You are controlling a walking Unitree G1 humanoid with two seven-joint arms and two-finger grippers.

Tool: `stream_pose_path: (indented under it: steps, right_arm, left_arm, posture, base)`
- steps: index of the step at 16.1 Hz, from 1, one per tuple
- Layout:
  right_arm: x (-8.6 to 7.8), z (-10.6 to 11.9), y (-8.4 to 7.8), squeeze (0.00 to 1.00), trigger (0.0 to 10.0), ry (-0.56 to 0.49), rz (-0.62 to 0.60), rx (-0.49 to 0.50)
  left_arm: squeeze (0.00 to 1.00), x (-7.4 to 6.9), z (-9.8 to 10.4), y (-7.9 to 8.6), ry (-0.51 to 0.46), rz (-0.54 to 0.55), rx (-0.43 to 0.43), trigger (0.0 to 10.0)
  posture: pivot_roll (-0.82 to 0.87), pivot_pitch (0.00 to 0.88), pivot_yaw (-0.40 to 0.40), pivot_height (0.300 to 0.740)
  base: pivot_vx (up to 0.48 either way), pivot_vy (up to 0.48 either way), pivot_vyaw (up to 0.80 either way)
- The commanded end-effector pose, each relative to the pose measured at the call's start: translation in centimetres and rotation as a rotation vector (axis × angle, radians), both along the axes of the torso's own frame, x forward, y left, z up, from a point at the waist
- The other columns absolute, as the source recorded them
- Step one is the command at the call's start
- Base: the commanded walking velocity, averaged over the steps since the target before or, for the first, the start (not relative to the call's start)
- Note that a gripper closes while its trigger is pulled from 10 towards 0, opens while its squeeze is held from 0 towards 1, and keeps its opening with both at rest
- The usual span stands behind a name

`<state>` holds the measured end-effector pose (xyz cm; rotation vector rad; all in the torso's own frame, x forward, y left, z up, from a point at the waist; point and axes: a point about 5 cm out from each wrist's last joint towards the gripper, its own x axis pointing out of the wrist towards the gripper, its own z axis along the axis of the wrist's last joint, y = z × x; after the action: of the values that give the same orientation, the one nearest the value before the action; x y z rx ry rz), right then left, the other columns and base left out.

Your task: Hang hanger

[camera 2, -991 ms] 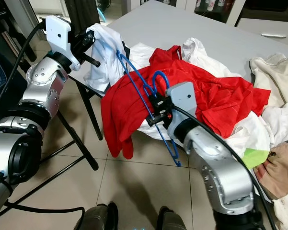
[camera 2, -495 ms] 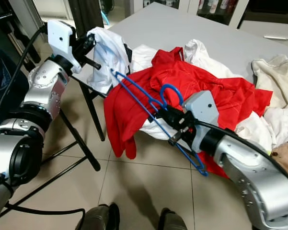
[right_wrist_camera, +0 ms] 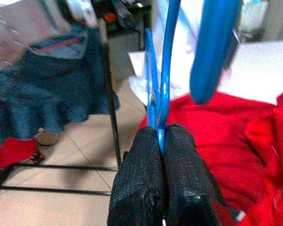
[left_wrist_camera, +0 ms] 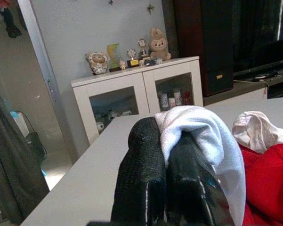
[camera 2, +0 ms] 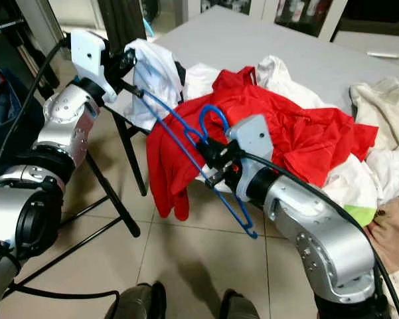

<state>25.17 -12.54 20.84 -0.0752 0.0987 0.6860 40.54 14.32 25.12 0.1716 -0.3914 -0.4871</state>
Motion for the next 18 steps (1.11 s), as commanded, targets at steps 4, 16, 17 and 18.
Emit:
stream_pose_path:
  steps: [4,16,17,18]
  right_arm:
    - [0.8,-1.2,-0.8,0.0,10.0,0.071,-0.115,-0.042]
    - [3.3,0.7,0.9,0.0,10.0,0.039,-0.242,0.108]
    - [3.5,0.7,1.0,0.0,10.0,0.038,-0.245,0.114]
    - [3.6,0.8,1.2,0.0,10.0,0.038,-0.248,0.12]
  left_arm:
    - [0.0,-0.2,0.3,0.4,-0.032,0.005,0.018,0.0]
    - [0.0,-0.7,-1.4,-0.8,-0.016,-0.036,0.012,0.0]
    - [0.0,-0.7,-1.4,-1.0,-0.016,-0.042,0.012,0.0]
    - [0.0,-0.7,-1.5,-1.2,-0.016,-0.047,0.01,0.0]
  posture:
    - [-0.02,0.098,0.066,0.74]
    - [-0.01,0.098,0.07,0.74]
    - [-0.01,0.098,0.07,0.74]
    - [-0.01,0.098,0.07,0.74]
  base:
    - [0.0,0.0,0.0]
    - [0.0,0.0,0.0]
    - [0.0,0.0,0.0]
    - [0.0,0.0,0.0]
